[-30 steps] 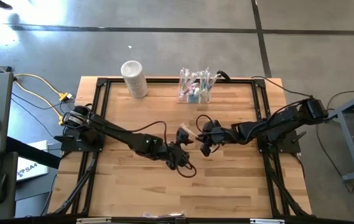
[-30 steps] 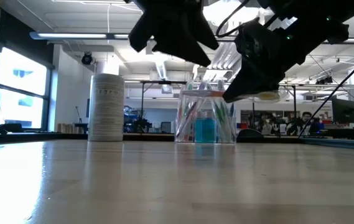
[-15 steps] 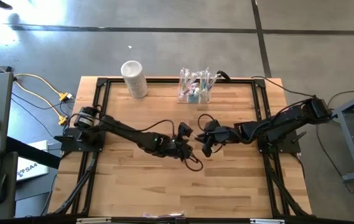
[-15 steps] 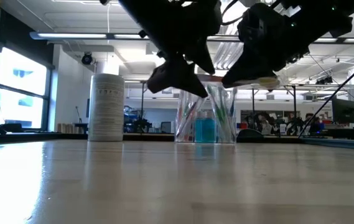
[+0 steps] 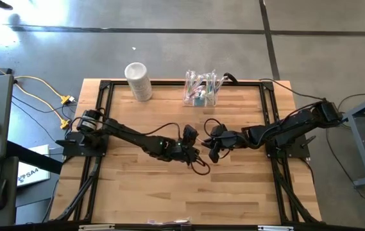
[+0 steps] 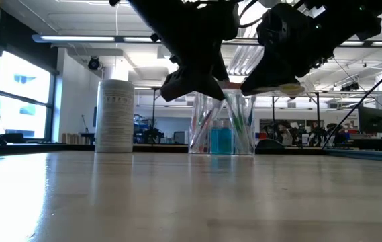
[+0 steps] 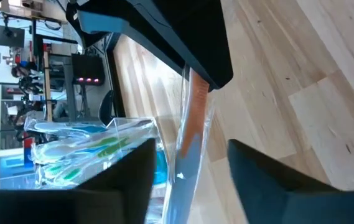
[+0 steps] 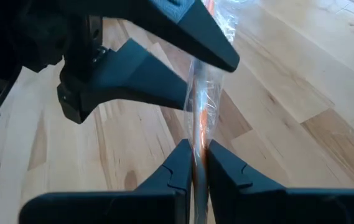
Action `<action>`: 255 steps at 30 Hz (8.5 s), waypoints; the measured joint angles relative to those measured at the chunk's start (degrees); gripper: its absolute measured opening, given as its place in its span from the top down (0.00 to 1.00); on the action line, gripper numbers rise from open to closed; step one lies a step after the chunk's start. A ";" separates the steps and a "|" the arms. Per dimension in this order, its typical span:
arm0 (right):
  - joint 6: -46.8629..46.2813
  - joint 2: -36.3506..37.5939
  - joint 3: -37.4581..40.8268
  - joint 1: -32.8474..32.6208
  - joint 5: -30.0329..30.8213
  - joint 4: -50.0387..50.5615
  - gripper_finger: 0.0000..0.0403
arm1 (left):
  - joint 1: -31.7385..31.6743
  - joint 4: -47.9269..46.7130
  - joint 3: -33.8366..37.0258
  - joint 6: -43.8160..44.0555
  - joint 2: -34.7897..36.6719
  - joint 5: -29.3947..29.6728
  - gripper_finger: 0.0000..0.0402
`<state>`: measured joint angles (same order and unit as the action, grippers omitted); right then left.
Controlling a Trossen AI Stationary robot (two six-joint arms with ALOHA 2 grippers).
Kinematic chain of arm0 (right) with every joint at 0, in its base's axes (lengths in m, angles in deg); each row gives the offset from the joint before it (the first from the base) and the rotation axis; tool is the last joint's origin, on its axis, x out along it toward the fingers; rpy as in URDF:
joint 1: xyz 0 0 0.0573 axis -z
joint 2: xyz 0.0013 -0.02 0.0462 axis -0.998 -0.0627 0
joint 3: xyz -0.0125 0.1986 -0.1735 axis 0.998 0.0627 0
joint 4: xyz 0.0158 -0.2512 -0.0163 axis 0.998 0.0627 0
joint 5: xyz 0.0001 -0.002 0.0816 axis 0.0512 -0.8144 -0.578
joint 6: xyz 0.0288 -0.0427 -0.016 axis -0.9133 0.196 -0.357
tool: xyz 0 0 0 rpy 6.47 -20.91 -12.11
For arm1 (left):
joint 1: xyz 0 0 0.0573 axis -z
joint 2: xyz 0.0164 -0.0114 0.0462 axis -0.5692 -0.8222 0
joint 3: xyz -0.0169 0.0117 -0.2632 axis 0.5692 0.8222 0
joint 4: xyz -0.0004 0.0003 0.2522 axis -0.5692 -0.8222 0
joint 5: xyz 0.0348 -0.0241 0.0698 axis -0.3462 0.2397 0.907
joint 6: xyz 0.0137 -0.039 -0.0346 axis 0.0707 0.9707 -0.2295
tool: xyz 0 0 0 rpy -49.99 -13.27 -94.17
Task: Pick & Place toothbrushing station
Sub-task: Put the orange toothbrush into the transparent organizer, then put the violet toothbrush into the transparent organizer
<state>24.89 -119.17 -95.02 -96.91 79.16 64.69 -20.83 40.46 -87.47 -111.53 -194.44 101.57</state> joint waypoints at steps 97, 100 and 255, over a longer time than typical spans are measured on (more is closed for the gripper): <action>37.76 -3.08 0.00 -8.09 2.59 -34.43 0.67 | -5.66 61.99 37.16 39.01 16.85 -49.70 0.97; 38.29 -3.08 0.00 -7.97 2.32 -34.80 0.83 | -5.66 61.77 37.16 38.99 16.85 -48.67 0.97; 14.01 25.11 0.02 7.84 -9.70 3.80 0.53 | 38.76 -7.96 4.43 69.69 2.42 -25.88 0.49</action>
<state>38.89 -94.05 -94.99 -89.07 69.46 68.49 17.93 32.50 -83.04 -41.84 -192.02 75.69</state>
